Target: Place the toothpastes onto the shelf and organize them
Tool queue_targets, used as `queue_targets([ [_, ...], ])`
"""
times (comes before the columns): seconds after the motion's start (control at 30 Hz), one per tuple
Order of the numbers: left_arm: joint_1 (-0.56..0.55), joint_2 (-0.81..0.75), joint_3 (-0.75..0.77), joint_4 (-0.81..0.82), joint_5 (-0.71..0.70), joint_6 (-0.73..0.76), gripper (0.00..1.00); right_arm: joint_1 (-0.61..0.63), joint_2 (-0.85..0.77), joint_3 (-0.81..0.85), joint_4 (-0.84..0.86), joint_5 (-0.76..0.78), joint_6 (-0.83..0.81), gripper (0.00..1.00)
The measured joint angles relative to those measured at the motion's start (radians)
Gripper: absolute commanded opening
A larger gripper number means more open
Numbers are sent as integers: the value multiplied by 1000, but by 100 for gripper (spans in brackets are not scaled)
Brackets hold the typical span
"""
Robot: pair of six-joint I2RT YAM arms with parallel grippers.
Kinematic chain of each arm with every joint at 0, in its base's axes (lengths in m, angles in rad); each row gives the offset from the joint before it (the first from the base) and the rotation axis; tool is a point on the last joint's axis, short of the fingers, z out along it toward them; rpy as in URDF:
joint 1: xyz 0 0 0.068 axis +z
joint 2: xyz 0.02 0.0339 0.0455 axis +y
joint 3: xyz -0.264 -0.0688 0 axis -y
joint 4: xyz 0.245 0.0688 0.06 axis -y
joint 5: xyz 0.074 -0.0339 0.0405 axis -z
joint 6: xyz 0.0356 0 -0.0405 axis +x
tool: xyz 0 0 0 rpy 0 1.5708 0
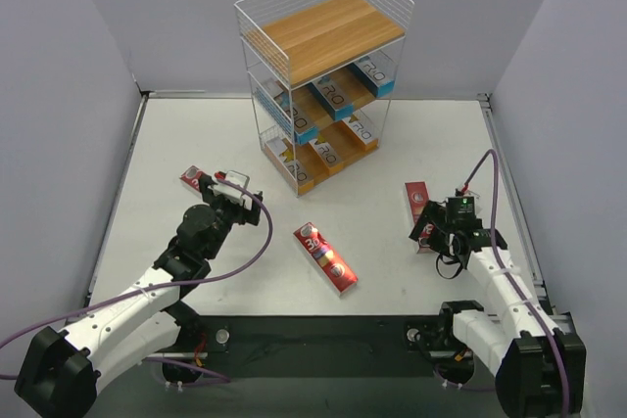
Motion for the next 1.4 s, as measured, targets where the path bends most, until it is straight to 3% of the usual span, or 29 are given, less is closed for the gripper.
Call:
queue_targets([
  [0.43, -7, -22, 0, 0, 4, -5, 97, 190, 120, 3, 68, 37, 53, 81],
  [0.77, -10, -26, 0, 0, 16, -5, 97, 373, 115, 4, 186, 57, 18, 82],
  [1.03, -23, -16, 0, -1, 68, -21, 97, 379, 102, 71, 203, 60, -23, 86],
  [1.23, -55, 53, 51, -93, 133, -134, 97, 390, 62, 105, 188, 58, -61, 90],
  [1.4, -150, 133, 160, -216, 105, -283, 97, 408, 19, 105, 150, 70, -75, 94],
])
